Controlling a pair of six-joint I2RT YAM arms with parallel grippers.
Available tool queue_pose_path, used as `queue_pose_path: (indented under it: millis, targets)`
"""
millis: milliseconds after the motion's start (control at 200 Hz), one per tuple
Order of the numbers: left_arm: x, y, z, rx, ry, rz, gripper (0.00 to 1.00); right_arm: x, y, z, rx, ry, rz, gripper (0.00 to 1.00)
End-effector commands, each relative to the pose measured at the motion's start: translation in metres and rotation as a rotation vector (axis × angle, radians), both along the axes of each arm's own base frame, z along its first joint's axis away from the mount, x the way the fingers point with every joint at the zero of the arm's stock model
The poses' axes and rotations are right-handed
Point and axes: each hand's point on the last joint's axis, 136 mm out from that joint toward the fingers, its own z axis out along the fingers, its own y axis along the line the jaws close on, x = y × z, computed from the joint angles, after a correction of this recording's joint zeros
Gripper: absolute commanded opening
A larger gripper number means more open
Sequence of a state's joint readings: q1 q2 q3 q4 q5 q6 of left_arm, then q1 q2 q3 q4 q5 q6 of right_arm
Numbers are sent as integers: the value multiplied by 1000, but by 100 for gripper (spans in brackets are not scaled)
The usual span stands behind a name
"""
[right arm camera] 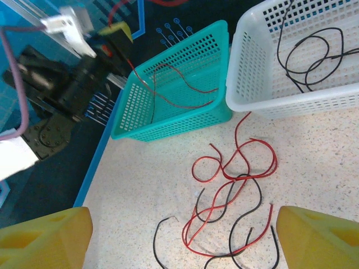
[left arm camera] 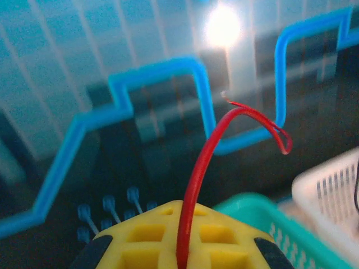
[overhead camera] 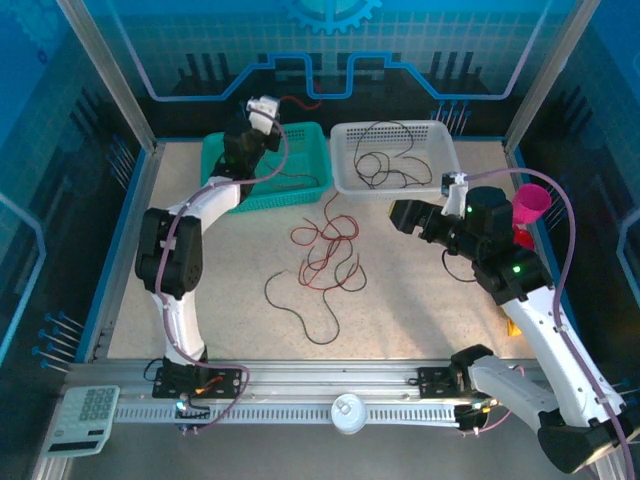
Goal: Untangle the cables
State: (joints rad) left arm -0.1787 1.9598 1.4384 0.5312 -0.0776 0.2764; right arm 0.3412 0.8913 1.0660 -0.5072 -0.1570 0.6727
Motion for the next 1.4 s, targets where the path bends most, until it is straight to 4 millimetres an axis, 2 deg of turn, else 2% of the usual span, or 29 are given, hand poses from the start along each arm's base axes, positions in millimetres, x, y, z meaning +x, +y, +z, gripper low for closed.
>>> queue_pose_path:
  millis: [0, 155, 310, 440, 575, 610, 645, 675, 695, 795, 925, 1010, 1100, 1280, 1395]
  targets:
    - [-25, 17, 32, -128, 29, -3, 0, 3, 5, 7, 40, -13, 22, 86]
    - [-45, 33, 3, -167, 221, 35, 0, 9, 10, 10, 69, -16, 29, 86]
    - [-53, 44, -28, -200, 435, 96, 0, 18, 17, 9, 82, -8, 45, 86]
    - [-56, 46, -59, -216, 619, 103, 0, 25, 22, 3, 61, 11, 55, 85]
    - [-59, 44, -81, -195, 699, 90, 0, 28, 24, -3, 42, 23, 56, 85]
    - [-60, 44, -83, -191, 706, 90, 4, 28, 24, -4, 38, 26, 56, 85]
    - [-60, 45, -84, -188, 711, 94, 16, 28, 24, -6, 35, 28, 55, 85]
    - [-60, 46, -84, -185, 710, 102, 32, 29, 24, -7, 32, 31, 53, 85]
    - [-61, 47, -84, -182, 710, 106, 38, 29, 24, -7, 30, 30, 53, 85]
    - [-60, 50, -84, -167, 716, 120, 55, 30, 24, -8, 25, 36, 53, 85]
    - [-58, 59, -78, -137, 712, 161, 70, 33, 28, -10, 16, 40, 59, 85]
    - [-54, 68, -67, -107, 682, 200, 79, 34, 30, -13, 5, 47, 67, 85]
    - [-50, 80, -50, -77, 648, 254, 98, 37, 34, -17, -22, 60, 74, 85]
    - [-48, 87, -8, -68, 563, 275, 99, 40, 44, -34, -91, 88, 92, 85]
    - [-58, 74, 20, -150, 510, 218, 99, 41, 54, -55, -137, 128, 110, 85]
